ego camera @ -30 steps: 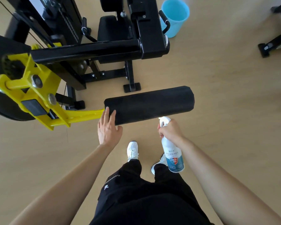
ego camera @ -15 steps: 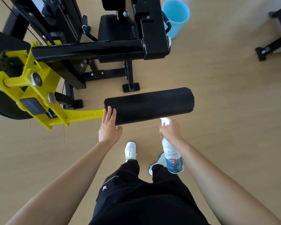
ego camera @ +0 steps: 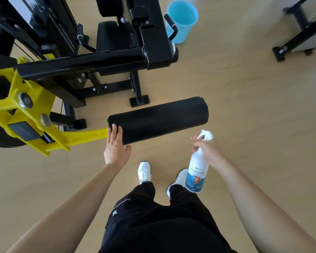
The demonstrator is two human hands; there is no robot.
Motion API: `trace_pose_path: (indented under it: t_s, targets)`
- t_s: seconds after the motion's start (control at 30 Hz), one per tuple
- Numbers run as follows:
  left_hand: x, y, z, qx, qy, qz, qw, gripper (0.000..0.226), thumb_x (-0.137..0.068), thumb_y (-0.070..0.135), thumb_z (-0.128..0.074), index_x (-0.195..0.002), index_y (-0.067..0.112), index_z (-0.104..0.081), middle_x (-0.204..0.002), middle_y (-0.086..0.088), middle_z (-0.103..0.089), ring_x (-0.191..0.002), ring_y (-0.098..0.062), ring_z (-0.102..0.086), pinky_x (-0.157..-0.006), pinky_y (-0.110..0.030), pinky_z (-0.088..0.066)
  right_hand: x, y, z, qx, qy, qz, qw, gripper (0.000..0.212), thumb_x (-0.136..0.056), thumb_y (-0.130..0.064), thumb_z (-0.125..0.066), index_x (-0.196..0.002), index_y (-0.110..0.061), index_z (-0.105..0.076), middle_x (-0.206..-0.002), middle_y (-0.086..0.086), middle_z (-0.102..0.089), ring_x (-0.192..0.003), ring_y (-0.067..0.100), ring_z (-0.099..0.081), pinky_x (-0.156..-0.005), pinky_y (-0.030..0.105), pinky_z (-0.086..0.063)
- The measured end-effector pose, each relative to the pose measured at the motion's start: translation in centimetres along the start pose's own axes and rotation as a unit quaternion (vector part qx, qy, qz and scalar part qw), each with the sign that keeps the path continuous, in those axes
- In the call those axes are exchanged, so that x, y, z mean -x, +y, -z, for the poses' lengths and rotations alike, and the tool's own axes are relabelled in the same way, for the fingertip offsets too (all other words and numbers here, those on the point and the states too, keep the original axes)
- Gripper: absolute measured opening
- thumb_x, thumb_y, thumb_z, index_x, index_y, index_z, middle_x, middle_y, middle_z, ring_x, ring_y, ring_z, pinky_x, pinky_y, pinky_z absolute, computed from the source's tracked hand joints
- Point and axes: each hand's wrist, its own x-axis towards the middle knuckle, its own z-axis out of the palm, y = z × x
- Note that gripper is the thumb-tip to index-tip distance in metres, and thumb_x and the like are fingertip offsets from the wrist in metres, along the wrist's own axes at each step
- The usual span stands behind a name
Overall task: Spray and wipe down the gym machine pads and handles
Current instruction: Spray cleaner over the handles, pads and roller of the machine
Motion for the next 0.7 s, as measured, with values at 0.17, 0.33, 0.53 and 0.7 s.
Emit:
trace_pose_path:
  t_s: [0.17, 0.33, 0.53, 0.7]
  targets:
    - [0.0, 0.1, 0.2, -0.001, -0.003, 0.001, 1.0, 0.079, -0.096, 0.014, -0.064, -0.164, 0.018, -0.025, -0.175, 0.003, -0.007, -0.161, -0.02, 0.002, -0.102, -0.043, -0.053, 0.2, 0.4, -1.6, 0.014, -0.035, 0.034, 0.999, 0.049, -0.066, -0.053, -0.088, -0.101, -0.023, -0.073, -0.104, -0.004, -0.078, -0.07, 0.016, -0.074, -0.082, 0.045, -0.061]
    - [0.0, -0.3, 0.4, -0.007, -0.009, -0.003, 1.0, 0.08, -0.096, 0.015, -0.064, -0.164, 0.02, -0.024, -0.175, 0.004, -0.006, -0.161, -0.019, 0.003, -0.103, -0.042, -0.052, -0.1, -0.1, -3.8, 0.051, 0.013, 0.018, 0.998, 0.077, -0.058, -0.061, -0.087, -0.115, -0.016, -0.061, -0.092, -0.002, -0.071, -0.067, 0.012, -0.072, -0.069, 0.032, -0.059]
    - [-0.1, -0.4, 0.3, -0.001, -0.006, -0.002, 1.0, 0.08, -0.096, 0.016, -0.065, -0.164, 0.02, -0.025, -0.174, 0.005, -0.006, -0.161, -0.019, 0.002, -0.105, -0.042, -0.051, -1.0, -0.2, -3.2, 0.107, 0.083, -0.002, 0.991, 0.027, -0.081, -0.023, -0.076, -0.089, -0.025, -0.05, -0.073, -0.005, -0.064, -0.065, 0.013, -0.067, -0.065, 0.026, -0.05]
    - [0.0, -0.6, 0.0, -0.008, -0.01, -0.004, 1.0, 0.081, -0.094, 0.015, -0.065, -0.164, 0.02, -0.024, -0.175, 0.006, -0.004, -0.161, -0.019, 0.003, -0.1, -0.041, -0.054, -2.2, 0.5, -0.8, 0.069, 0.097, -0.022, 0.993, 0.048, -0.075, -0.041, -0.089, -0.108, -0.02, -0.061, -0.083, -0.01, -0.071, -0.055, 0.005, -0.067, -0.056, 0.023, -0.044]
